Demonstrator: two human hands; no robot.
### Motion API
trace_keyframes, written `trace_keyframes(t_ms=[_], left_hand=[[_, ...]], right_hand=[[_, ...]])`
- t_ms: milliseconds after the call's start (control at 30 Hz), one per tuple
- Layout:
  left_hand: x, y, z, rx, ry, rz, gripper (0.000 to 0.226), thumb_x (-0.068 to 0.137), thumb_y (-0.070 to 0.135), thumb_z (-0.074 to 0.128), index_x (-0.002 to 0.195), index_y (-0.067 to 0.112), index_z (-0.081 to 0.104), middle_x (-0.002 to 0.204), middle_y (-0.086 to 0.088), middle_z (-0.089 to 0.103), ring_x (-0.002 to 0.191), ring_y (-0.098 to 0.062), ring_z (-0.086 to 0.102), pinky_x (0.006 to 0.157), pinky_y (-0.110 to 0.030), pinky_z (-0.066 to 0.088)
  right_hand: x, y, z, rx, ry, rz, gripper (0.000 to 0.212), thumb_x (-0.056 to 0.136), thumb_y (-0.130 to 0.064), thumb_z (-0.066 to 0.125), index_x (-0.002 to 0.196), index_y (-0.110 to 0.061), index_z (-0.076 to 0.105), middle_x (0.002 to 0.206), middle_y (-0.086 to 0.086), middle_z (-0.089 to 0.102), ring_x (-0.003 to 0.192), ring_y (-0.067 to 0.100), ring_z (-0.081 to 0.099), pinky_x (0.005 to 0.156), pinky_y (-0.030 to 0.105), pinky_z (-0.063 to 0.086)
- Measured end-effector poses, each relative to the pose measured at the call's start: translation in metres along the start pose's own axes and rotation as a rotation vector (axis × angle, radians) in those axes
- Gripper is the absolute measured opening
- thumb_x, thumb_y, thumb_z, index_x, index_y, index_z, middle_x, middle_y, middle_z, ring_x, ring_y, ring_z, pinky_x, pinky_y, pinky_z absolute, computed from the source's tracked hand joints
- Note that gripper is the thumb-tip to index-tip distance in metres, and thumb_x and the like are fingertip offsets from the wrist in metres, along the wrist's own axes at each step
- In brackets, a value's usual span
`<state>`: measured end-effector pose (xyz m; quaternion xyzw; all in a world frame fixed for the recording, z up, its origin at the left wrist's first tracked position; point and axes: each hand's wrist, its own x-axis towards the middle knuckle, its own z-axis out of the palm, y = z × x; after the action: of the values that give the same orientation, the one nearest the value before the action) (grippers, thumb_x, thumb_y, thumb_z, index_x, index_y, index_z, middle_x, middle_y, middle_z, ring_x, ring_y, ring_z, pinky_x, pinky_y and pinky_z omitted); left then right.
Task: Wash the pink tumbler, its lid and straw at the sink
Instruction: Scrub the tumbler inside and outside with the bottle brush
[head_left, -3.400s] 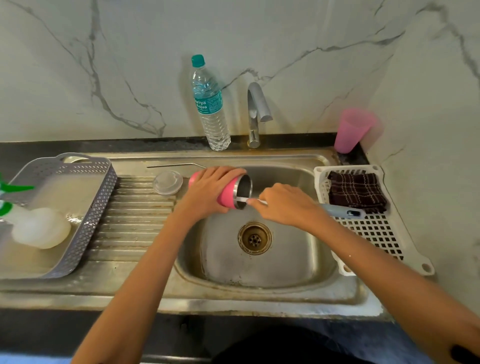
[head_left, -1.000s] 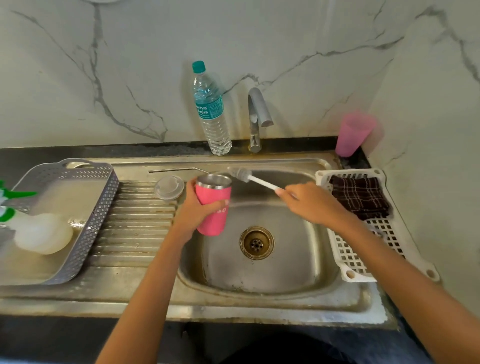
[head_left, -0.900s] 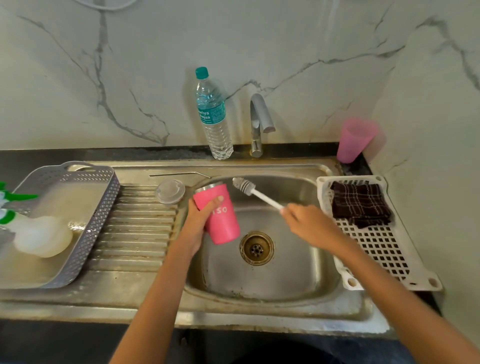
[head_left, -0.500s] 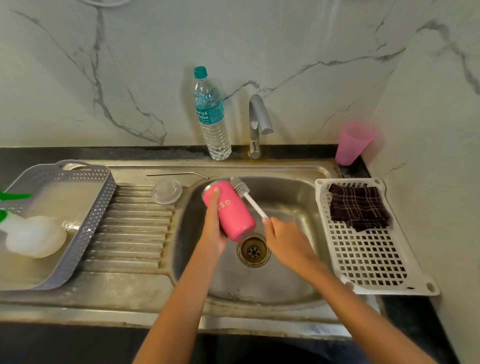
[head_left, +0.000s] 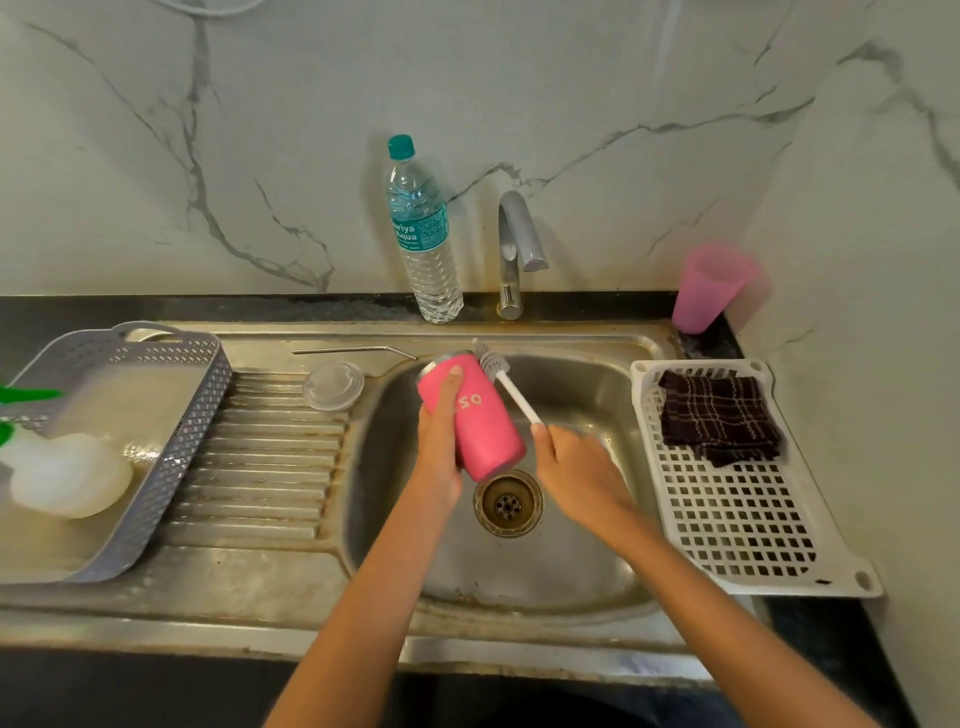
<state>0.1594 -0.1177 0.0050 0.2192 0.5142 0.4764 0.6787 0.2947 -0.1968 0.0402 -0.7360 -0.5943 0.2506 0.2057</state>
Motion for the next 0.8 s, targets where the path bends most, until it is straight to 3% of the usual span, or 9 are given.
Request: trace_keyframes(t_ms=[167,267,367,500,667,800], left_hand=[[0.010,0.012,0.000,-0.143,0.173,0.014,0.074,0.078,0.055,0.073,0.136,0.022,0.043,0.116,-0.009,0.067,0.095,-0.024,0.070,0.065,-0.037,0.059],[0.000,0.002,0.004,-0.024,0.066,-0.033,0.081,0.070,0.061,0.076,0.134,0.020,0.049,0.116,-0.011,0.069,0.098,-0.027,0.070,0.067,-0.037,0.060],[-0.002,-0.002,0.007,-0.001,0.018,-0.020,0.086,0.066,0.068,0.075,0.132,0.018,0.052,0.118,-0.013,0.069,0.101,-0.028,0.070,0.072,-0.039,0.060],[0.012,0.019,-0.005,-0.054,0.115,-0.002,0.086,0.069,0.070,0.072,0.133,0.018,0.050,0.115,-0.013,0.068,0.096,-0.029,0.071,0.069,-0.040,0.059],[0.001,0.007,0.006,0.115,0.058,-0.016,0.068,0.081,0.061,0.066,0.130,0.018,0.046,0.114,-0.012,0.066,0.095,-0.026,0.069,0.060,-0.032,0.058],[0.015,0.031,0.003,-0.035,0.111,-0.004,0.096,0.060,0.074,0.074,0.135,0.021,0.047,0.117,-0.012,0.068,0.094,-0.029,0.072,0.068,-0.041,0.060]], right_hand=[[-0.029,0.001,0.009,-0.032,-0.005,-0.045,0.047,0.103,-0.045,0.020,0.082,-0.017,0.051,0.067,0.003,0.055,0.068,0.028,0.058,0.062,0.040,0.045],[-0.010,-0.002,0.001,-0.025,-0.002,-0.017,0.048,0.104,-0.043,0.020,0.087,-0.016,0.056,0.072,0.004,0.057,0.077,0.029,0.059,0.066,0.036,0.042],[0.010,-0.011,-0.002,-0.037,0.016,0.022,0.051,0.104,-0.041,0.020,0.099,-0.012,0.062,0.092,0.016,0.065,0.092,0.036,0.060,0.074,0.038,0.040],[-0.022,-0.004,0.003,-0.080,-0.007,-0.076,0.043,0.104,-0.042,0.021,0.082,-0.018,0.050,0.073,0.008,0.059,0.073,0.030,0.059,0.062,0.035,0.038],[0.015,-0.014,-0.009,-0.034,0.039,0.001,0.050,0.104,-0.043,0.022,0.095,-0.012,0.060,0.081,0.012,0.062,0.078,0.032,0.060,0.065,0.038,0.043],[-0.011,-0.013,0.001,-0.072,0.025,-0.073,0.046,0.104,-0.043,0.021,0.087,-0.016,0.054,0.084,0.014,0.063,0.080,0.034,0.059,0.064,0.035,0.037]])
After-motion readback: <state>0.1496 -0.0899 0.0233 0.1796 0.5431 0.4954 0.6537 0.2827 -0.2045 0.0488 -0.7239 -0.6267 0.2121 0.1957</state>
